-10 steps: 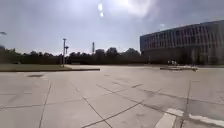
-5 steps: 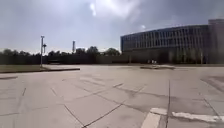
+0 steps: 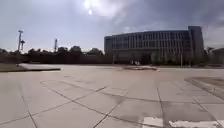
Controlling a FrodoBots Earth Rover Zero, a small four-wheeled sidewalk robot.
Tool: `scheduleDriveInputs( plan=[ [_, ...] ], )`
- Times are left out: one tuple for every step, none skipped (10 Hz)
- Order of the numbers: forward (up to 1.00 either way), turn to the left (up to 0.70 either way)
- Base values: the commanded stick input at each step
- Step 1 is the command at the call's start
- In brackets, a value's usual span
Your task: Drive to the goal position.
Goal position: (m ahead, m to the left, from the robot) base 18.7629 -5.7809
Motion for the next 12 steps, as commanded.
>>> scheduleDriveInputs(
  plan=[
    [0.70,-0.35],
    [0.70,-0.35],
    [0.70,-0.35],
    [0.70,-0.35],
    [0.70,-0.35],
    [0.70,-0.35],
    [0.70,-0.35],
    [0.70,-0.03],
    [0.70,-0.01],
    [0.70,-0.01],
    [0.70,-0.01],
    [0.70,-0.01]
  ],
)
